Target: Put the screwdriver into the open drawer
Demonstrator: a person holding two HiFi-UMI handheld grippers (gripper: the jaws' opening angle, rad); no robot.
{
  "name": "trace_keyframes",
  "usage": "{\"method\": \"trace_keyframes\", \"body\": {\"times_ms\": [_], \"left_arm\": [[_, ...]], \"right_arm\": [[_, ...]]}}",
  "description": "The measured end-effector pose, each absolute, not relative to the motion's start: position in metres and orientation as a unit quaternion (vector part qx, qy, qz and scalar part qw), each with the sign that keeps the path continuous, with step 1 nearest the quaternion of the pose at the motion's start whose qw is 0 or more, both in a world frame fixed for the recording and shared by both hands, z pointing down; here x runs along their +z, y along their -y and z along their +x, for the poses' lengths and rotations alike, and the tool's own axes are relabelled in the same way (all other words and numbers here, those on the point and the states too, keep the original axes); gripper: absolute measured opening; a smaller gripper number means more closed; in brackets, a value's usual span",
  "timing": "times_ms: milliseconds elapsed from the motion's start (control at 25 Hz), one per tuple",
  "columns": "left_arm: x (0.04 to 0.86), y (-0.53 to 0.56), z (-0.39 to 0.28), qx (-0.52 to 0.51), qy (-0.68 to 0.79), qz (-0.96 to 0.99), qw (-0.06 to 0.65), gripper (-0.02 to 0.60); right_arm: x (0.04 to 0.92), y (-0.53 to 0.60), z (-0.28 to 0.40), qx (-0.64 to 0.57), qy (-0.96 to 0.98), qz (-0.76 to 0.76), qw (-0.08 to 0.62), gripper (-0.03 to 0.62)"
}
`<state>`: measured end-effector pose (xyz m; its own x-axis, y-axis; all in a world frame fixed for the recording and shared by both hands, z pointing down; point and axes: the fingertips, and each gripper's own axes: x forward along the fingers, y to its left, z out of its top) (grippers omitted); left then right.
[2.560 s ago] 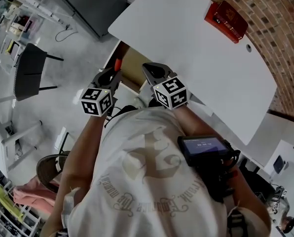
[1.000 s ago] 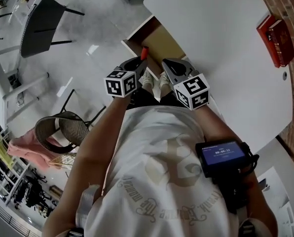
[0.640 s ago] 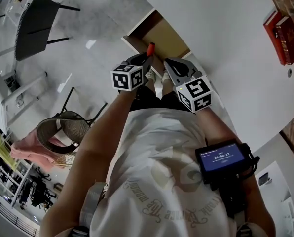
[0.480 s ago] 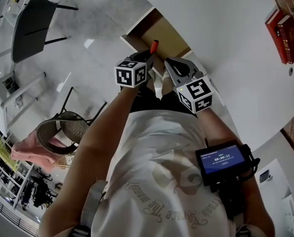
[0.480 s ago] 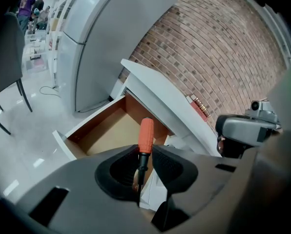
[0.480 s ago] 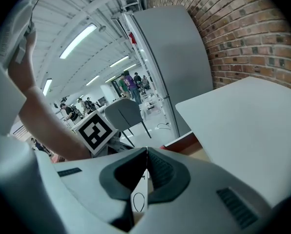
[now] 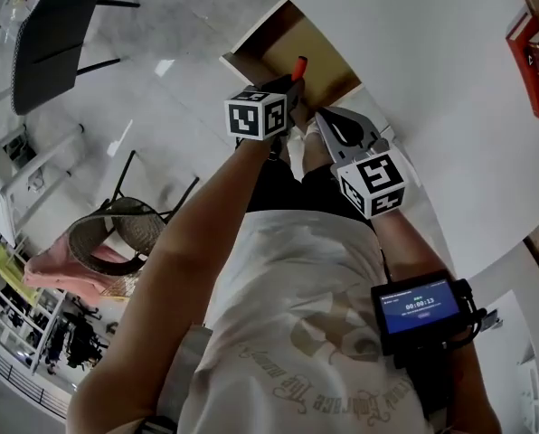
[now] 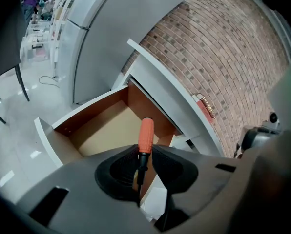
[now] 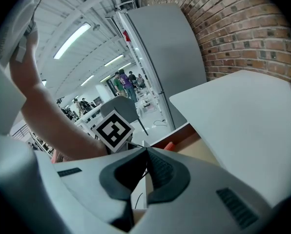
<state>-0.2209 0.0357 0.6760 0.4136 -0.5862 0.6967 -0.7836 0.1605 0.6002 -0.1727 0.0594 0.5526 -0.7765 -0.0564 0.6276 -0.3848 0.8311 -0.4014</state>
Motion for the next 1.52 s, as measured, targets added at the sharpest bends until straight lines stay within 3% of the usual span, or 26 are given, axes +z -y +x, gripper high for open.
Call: {"method": "trace_keyframes", "body": {"times_ms": [640, 1120, 1520], "left_arm": [[0.729, 0.003, -0.212, 0.214, 0.491, 0.688, 0.491, 0.1], [0.781, 0.009, -0.225, 0.223, 0.501, 0.63, 0.55, 0.1], [0.806, 0.015, -0.233, 0.256, 0.501, 0.624, 0.542, 0.1]], "right_arm": [[0.582, -0.047, -0.181, 0.297, 0.89, 0.175, 0.299, 0.021], [0.601, -0.047, -0.173, 0.325, 0.872, 0.19, 0.313, 0.021], [0.608, -0.055, -0.177, 0.339, 0.867, 0.171, 0.323, 0.021]]}}
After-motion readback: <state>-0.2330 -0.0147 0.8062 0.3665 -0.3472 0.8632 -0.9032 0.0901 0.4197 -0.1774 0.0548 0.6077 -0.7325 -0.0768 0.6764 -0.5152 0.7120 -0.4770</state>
